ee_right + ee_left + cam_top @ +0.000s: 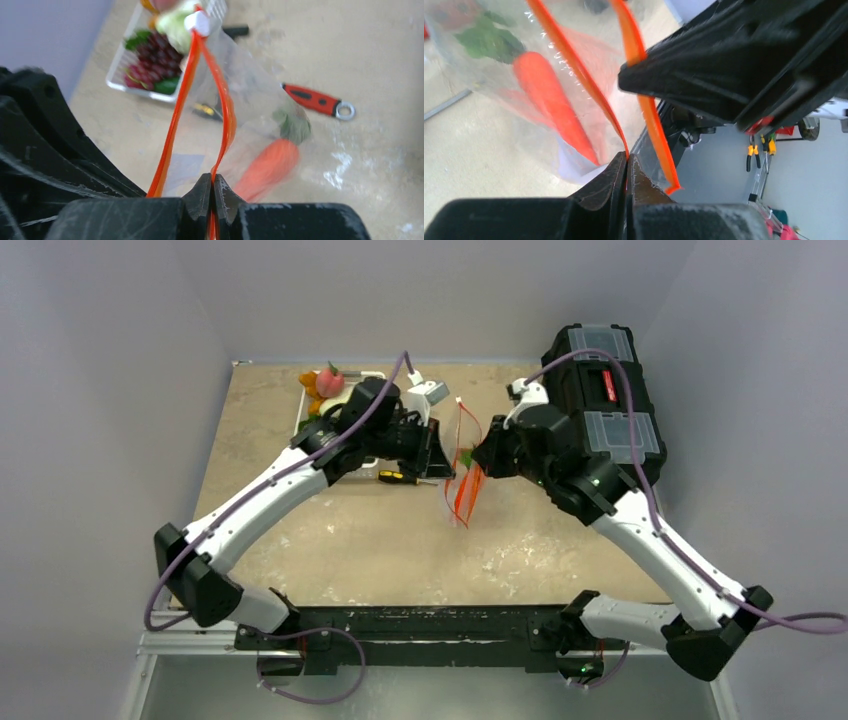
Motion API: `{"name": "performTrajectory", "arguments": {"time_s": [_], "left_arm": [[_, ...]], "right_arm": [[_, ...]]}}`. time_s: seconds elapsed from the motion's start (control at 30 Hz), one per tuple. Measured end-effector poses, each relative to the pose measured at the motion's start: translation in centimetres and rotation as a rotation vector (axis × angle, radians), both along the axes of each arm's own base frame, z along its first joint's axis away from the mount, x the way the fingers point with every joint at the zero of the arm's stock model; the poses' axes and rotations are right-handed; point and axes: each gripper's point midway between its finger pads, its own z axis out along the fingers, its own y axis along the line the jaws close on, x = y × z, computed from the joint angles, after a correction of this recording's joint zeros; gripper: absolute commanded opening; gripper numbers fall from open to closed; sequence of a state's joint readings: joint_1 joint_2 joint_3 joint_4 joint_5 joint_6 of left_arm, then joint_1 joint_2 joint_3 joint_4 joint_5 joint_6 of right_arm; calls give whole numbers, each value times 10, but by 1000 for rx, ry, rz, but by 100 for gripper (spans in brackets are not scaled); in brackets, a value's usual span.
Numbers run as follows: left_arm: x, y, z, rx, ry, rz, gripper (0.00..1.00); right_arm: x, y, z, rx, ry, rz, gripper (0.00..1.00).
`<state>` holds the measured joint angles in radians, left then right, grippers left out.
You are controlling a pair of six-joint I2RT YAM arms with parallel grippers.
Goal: Place the food in the zip-top bag and seal the zipper
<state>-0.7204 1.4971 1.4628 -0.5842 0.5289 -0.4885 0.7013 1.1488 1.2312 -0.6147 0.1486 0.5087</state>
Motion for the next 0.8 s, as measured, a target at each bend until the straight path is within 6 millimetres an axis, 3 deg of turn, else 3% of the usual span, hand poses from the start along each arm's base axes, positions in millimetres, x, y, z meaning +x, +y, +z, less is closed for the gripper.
{"name": "performTrajectory", "arguments": {"time_s": [0.13,0.23,0.3,0.53,0.6,0.67,0.8], "left_arm": [[-5,9,45,-71,-102,20,0],[2,5,55,-86,-126,31,0],[7,2,44,-64,-99,44,0],[15,-8,-20,55,53,40,0],[9,-2,-19,31,18,39,0],[-2,11,-4,-3,-39,48,0],[-10,33,68,-103,-223,96,0]], "right_arm": [[-8,-3,69,136,-141,10,0],[-15,-4,84,206,-182,18,0],[-14,-2,76,218,-177,18,0],[5,10,-32,16,40,-1,0],[3,7,-37,-12,56,-3,0],[-1,2,-17,2,31,-2,0],[-8,-2,68,160,-147,4,0]]}}
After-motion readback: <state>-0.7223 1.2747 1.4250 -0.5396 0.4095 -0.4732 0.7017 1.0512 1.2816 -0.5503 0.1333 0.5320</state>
